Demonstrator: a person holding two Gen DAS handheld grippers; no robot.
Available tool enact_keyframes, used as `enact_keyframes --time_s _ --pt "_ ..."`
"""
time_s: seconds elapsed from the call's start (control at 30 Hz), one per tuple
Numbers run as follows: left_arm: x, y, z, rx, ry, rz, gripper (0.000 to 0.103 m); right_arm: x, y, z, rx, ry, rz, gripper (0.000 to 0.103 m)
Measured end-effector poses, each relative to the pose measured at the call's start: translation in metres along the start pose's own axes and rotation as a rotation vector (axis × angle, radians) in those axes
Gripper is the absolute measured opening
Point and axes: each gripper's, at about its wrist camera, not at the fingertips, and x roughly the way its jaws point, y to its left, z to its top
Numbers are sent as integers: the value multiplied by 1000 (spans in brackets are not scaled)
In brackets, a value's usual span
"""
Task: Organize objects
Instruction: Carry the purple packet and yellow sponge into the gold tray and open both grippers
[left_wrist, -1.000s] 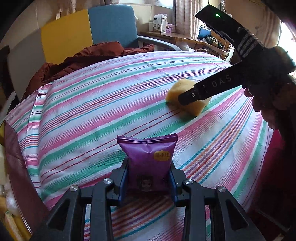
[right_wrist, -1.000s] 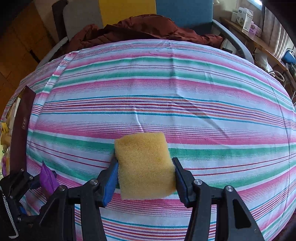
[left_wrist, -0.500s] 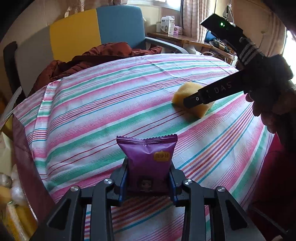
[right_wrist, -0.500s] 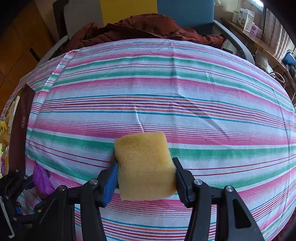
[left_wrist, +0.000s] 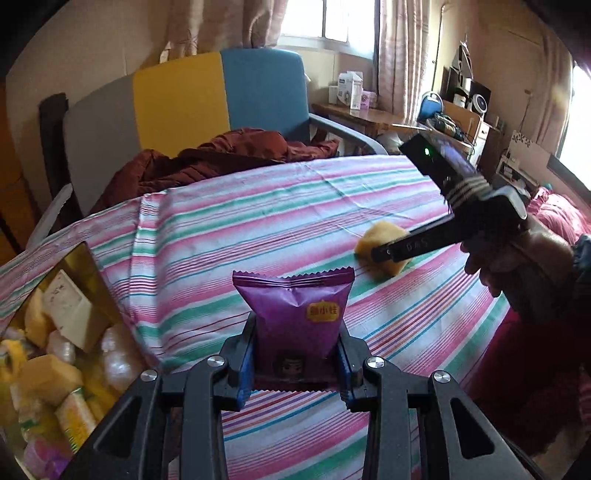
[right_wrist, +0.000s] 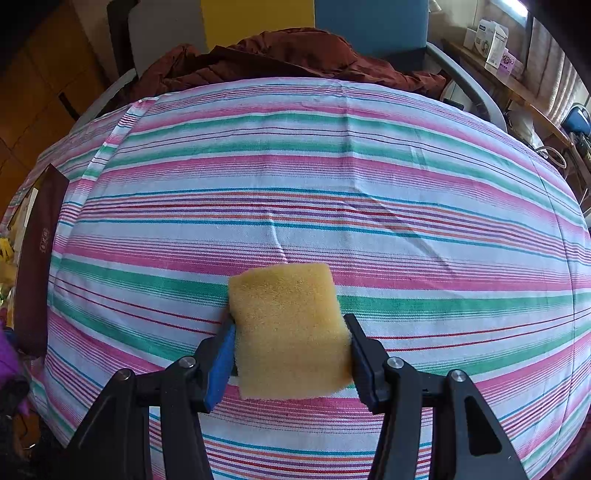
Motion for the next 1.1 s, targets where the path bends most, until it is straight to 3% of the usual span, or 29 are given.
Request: enact_keyframes --time_s 0.4,0.53,0.87,1.1 --pt "-41 49 -17 -111 -37 39 36 8 24 2 -26 53 -129 55" --pt "-47 63 -24 -144 -40 47 36 5 45 2 -53 57 -112 55" --pt "-68 104 -41 -262 -62 40 36 -24 131 -5 -133 -27 -5 55" --pt "-112 175 -57 -436 -125 97 36 -70 206 -17 -208 -148 169 55"
